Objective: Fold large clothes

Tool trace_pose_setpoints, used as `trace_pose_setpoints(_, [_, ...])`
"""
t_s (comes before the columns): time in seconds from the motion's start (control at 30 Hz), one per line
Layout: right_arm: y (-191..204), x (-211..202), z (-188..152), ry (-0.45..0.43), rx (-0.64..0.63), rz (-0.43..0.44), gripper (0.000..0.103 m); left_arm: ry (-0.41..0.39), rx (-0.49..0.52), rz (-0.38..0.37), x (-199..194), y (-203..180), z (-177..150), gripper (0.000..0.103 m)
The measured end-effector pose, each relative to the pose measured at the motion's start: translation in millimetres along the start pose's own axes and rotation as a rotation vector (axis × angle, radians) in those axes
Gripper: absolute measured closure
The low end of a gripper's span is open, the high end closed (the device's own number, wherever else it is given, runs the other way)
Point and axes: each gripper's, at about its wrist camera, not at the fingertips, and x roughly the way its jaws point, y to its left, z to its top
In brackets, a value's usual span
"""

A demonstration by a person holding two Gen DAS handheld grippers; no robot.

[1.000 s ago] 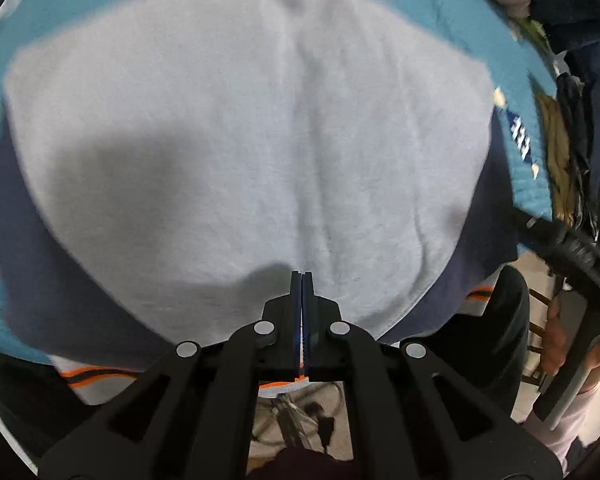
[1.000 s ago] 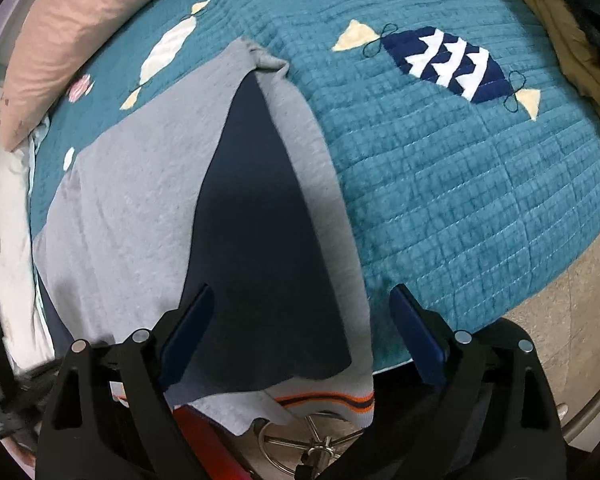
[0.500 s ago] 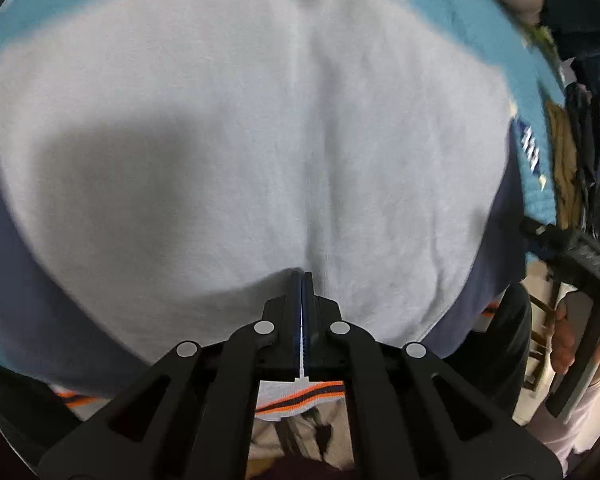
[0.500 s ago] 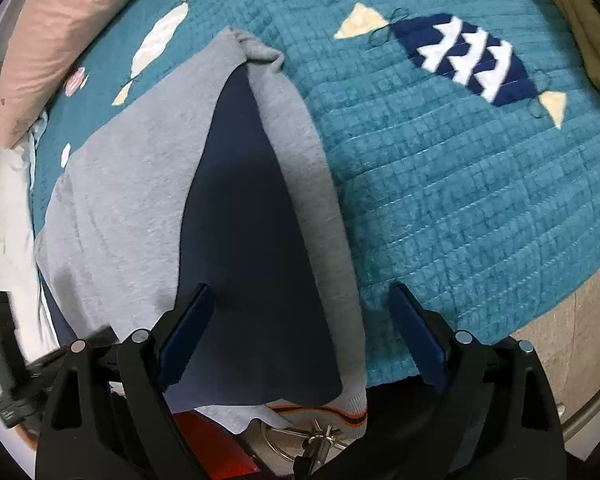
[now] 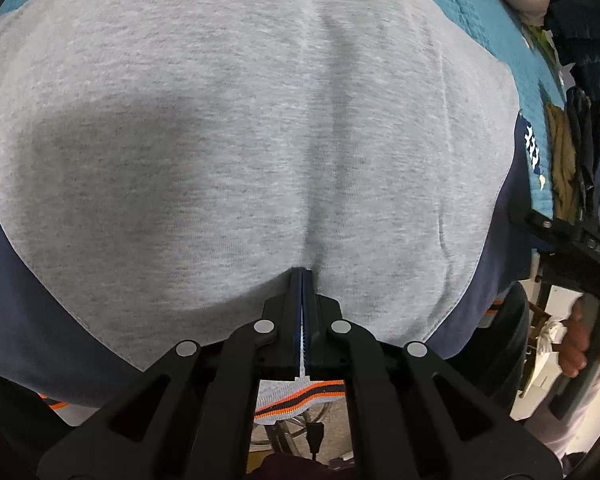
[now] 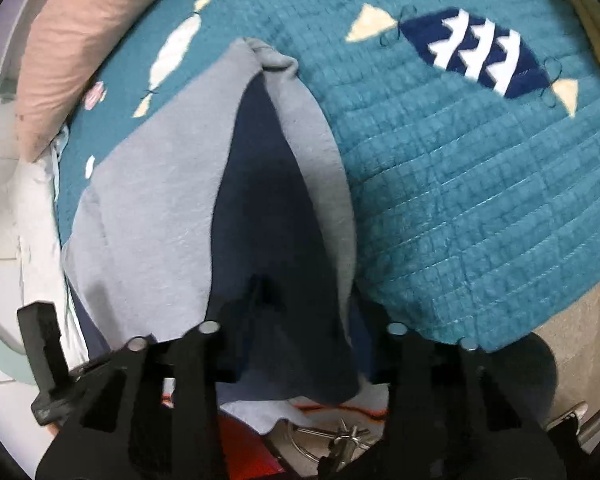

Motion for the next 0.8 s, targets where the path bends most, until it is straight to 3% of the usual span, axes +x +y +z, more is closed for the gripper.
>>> trace_pose_setpoints(0.1, [1.6,-6.4,-0.4,-0.007,-0.021,0.064,0.074,-0.001,-0.001,0.005,4.1,-6.2,0.7,0.103])
trace_pose_setpoints(0.23, [-17.4,16.8,7.0,0.047,0.018,0.106,0.063,-0.002,0.000,0.011,8.6,-14.6,1.5,0.102])
trace_pose_setpoints(0.3, [-25.1,19.7,9.2,0.055,0.035,0.153,0.051,-0.004,-0.003,0.009,9.2,-17.1,1.1,0.103])
trace_pose_setpoints(0.33, [-27.0,21.7,11.2,0.066,0.041,0.228,0.027,-0.003,-0.010,0.005,9.0,-16.6,1.3,0.103])
trace_pose_setpoints(0.37, [-29.4,23.5,13.0,0.068,0.051,0.302,0.016,-0.002,-0.013,0.004,9.8,-16.4,1.2,0.103])
trace_pose_setpoints(0.4, [-33.0,27.3,13.3,0.058,0.096,0.340,0.016,-0.001,-0.014,0.007,11.0,-16.9,0.9,0.103])
trace_pose_setpoints(0.43, [-31.6,28.3,13.4,0.055,0.108,0.320,0.020,-0.002,-0.010,0.013,12.2,-17.9,0.2,0.103])
trace_pose_setpoints(0.5, [-18.6,24.8,12.2,0.045,0.054,0.213,0.037,-0.006,-0.005,0.023,12.4,-18.8,-0.4,0.103])
trace_pose_setpoints(0.53, [-9.9,21.0,8.8,0.031,0.007,0.114,0.050,-0.008,-0.005,0.028,12.4,-19.7,-0.6,0.103])
trace_pose_setpoints(0.57, [-6.7,17.3,6.2,0.016,-0.016,0.100,0.064,-0.009,-0.005,0.032,11.9,-20.9,-0.7,0.103])
trace_pose_setpoints(0.6, [-5.6,13.0,3.9,0.003,-0.028,0.108,0.071,-0.010,-0.003,0.036,11.8,-22.0,-1.0,0.103])
trace_pose_setpoints(0.63, [-5.3,7.3,1.3,-0.007,-0.034,0.127,0.076,-0.012,-0.002,0.038,11.3,-23.3,-1.4,0.103])
trace_pose_setpoints(0.8, [-16.7,-5.7,-5.7,-0.038,-0.013,0.161,0.080,-0.023,-0.007,0.031,11.6,-27.4,-4.2,0.103])
